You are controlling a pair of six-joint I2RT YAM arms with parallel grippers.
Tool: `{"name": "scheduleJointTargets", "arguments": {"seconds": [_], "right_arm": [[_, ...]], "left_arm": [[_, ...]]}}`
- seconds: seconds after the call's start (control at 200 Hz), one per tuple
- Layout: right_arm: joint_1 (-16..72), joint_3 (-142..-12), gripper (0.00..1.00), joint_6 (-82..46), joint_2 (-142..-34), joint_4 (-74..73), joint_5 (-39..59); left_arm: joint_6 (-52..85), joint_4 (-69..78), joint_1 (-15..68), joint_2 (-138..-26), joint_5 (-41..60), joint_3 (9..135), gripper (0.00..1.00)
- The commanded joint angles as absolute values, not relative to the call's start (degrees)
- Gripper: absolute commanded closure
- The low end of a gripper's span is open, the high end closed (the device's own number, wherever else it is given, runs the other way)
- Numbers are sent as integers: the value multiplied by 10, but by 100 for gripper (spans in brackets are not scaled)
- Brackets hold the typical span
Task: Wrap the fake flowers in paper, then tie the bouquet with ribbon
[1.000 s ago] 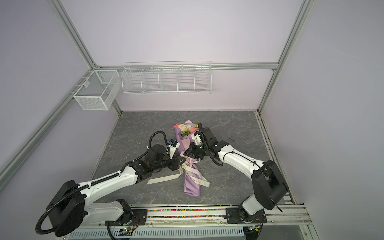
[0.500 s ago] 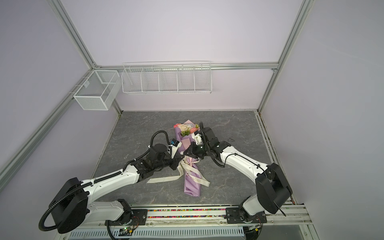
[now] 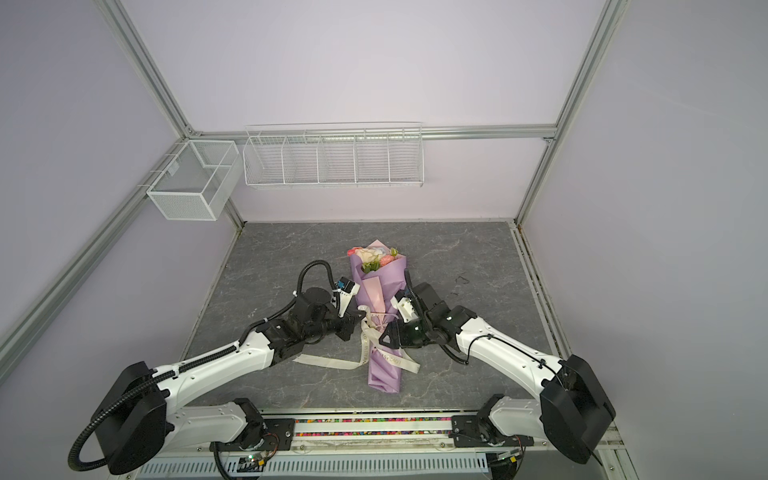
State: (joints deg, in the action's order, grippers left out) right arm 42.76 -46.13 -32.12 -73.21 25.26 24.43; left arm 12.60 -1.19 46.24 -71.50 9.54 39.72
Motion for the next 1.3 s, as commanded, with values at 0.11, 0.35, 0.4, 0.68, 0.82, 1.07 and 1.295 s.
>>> {"name": "scheduleJointTargets", "arguments": {"seconds": [0.11, 0.35, 0.4, 0.68, 0.82, 1.07, 1.295], "right_arm": [[460, -492, 46, -196, -763, 318, 172], [450, -528, 54, -173, -802, 355, 158], [442, -528, 56, -189, -797, 354, 141], [392, -508, 50, -208, -772, 331, 148], [390, -494, 46, -170, -809, 335, 210], [384, -523, 44, -146, -873, 305, 238], [381, -524, 69, -145, -855, 309, 239]], "left_arm": [[140, -27, 460, -708, 115, 427, 100], [141, -36, 461, -711, 116, 433, 100], [142, -37, 461, -712, 116, 433, 100], [137, -45, 461, -711, 117, 436, 100], [133, -52, 461, -712, 116, 442, 100], [132, -47, 461, -727, 122, 443, 100], [126, -64, 460, -721, 119, 444, 100]]}}
